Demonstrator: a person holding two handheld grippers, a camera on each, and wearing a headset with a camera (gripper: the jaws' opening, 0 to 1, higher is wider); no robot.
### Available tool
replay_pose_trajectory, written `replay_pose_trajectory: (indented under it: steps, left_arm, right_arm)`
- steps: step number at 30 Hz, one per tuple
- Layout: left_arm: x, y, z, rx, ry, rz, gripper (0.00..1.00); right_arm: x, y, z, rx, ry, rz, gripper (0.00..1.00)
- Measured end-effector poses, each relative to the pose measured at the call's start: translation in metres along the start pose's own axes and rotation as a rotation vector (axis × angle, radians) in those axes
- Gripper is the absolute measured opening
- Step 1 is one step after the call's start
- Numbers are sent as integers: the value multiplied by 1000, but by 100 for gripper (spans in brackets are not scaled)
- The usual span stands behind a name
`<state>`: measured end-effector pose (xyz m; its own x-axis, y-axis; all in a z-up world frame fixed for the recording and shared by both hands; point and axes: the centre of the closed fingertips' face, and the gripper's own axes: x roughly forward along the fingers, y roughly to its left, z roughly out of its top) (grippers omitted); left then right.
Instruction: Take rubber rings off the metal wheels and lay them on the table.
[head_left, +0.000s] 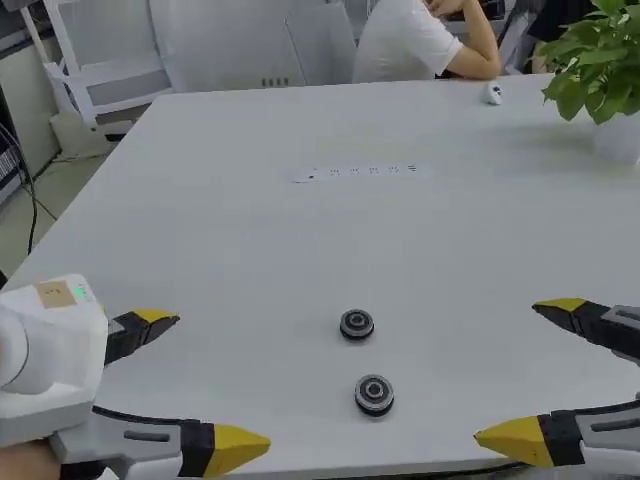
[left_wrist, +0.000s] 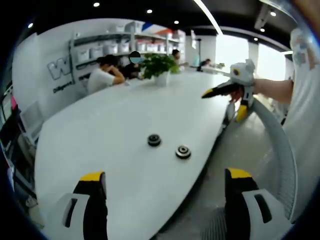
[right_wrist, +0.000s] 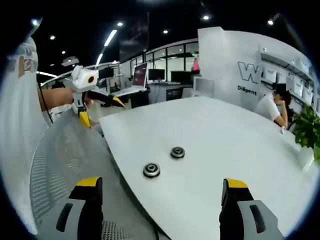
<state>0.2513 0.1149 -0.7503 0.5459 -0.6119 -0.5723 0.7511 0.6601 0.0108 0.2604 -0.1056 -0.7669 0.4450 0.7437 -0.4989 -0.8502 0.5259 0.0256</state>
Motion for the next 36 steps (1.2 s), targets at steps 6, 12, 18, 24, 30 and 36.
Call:
replay_pose_trajectory:
  steps: [6,12,18,24,30,36]
  left_arm:
    - [4,-1,-2,-3,0,-10,100]
    - [6,2,-4,8,8,-3,100]
    - [7,2,-3,16,7,-6,100]
    - [8,2,-4,14,7,-11,100]
    - [8,3,-3,15,4,-12,100]
    - [9,3,-2,20,4,-17,100]
  right_arm:
    - [4,1,-2,-6,13,10,99]
    - [6,1,-1,-13,15,16,99]
    - [7,0,-3,-11,20,13,99]
    - [8,0,-5,-12,25,15,99]
    - [8,0,-5,-13,23,17,99]
    - [7,-2,-5,-15,21,14,96]
